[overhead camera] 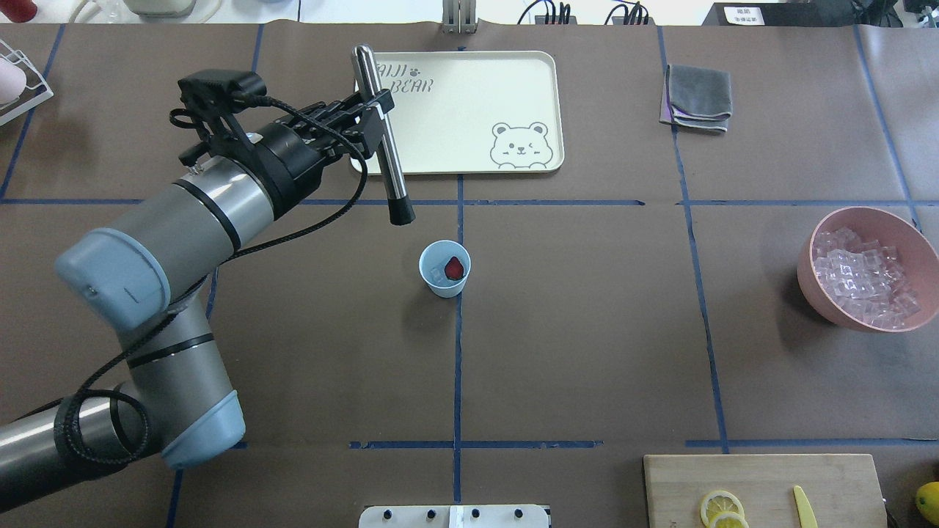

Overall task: Mash ice and strawberries in cup
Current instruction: 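Lift the metal rod out of the cup with the left gripper, then carry the metal rod with the left gripper away from the cup toward the robot's side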

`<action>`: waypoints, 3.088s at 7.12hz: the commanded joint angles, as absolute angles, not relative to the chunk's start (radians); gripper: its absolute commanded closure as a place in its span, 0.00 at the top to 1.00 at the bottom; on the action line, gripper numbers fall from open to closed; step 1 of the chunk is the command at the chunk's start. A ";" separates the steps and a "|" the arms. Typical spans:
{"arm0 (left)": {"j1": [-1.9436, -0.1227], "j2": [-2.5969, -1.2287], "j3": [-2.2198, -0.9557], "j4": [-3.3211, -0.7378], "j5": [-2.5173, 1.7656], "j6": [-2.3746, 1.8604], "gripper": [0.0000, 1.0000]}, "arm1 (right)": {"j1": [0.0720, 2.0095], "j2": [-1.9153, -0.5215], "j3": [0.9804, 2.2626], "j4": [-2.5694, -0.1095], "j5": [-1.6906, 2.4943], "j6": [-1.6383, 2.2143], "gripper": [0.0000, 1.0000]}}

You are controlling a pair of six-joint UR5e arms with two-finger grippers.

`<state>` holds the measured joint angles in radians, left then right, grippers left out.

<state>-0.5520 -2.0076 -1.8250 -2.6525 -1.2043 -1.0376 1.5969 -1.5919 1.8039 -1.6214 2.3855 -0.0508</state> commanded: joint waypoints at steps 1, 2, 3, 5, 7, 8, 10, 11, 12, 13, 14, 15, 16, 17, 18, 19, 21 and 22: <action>-0.665 -1.933 -1.856 -2.546 -1.413 -1.144 0.00 | 1.597 -1.586 1.805 -1.621 2.379 -0.048 1.00; -0.725 -1.899 -1.871 -2.470 -1.534 -1.166 0.00 | 1.597 -1.588 1.805 -1.621 2.385 -0.046 1.00; -0.779 -1.872 -1.871 -2.410 -1.642 -1.196 0.00 | 1.597 -1.588 1.805 -1.621 2.387 -0.046 1.00; -0.872 -1.836 -1.870 -2.269 -1.861 -1.206 0.00 | 1.597 -1.586 1.805 -1.621 2.384 -0.046 1.00; -0.935 -1.740 -1.867 -2.224 -2.044 -1.201 0.00 | 1.597 -1.585 1.805 -1.620 2.384 -0.046 1.00; -0.955 -1.665 -1.862 -2.224 -2.116 -1.194 0.00 | 1.597 -1.586 1.810 -1.618 2.382 -0.046 1.00; -0.960 -1.579 -1.833 -2.223 -2.177 -1.181 0.00 | 1.597 -1.591 1.825 -1.620 2.379 -0.041 1.00; -0.960 -1.545 -1.801 -2.221 -2.193 -1.082 0.00 | 1.597 -1.589 1.824 -1.620 2.376 -0.041 1.00; -0.962 -1.517 -1.766 -2.223 -2.203 -0.975 0.00 | 1.597 -1.588 1.824 -1.620 2.376 -0.038 1.00; -0.982 -1.516 -1.722 -2.221 -2.203 -0.918 0.00 | 1.597 -1.589 1.822 -1.620 2.376 -0.040 1.00; -1.012 -1.516 -1.673 -2.221 -2.201 -0.847 0.00 | 1.597 -1.589 1.822 -1.620 2.376 -0.040 1.00; -1.056 -1.514 -1.630 -2.220 -2.203 -0.771 0.00 | 1.595 -1.589 1.822 -1.620 2.375 -0.040 1.00; -1.087 -1.516 -1.565 -2.223 -2.195 -0.699 0.00 | 1.597 -1.591 1.824 -1.620 2.375 -0.040 1.00; -1.119 -1.516 -1.508 -2.224 -2.188 -0.627 0.00 | 1.597 -1.591 1.824 -1.620 2.375 -0.038 1.00; -1.130 -1.516 -1.470 -2.229 -2.186 -0.594 0.00 | 1.597 -1.592 1.824 -1.620 2.373 -0.038 1.00; -1.132 -1.513 -1.463 -2.232 -2.186 -0.592 0.00 | 1.597 -1.594 1.825 -1.620 2.369 -0.040 1.00; -1.131 -1.511 -1.442 -2.232 -2.157 -0.592 0.00 | 1.597 -1.591 1.825 -1.620 2.365 -0.040 1.00; -1.126 -1.512 -1.442 -2.232 -2.102 -0.592 0.00 | 1.597 -1.589 1.825 -1.620 2.365 -0.040 1.00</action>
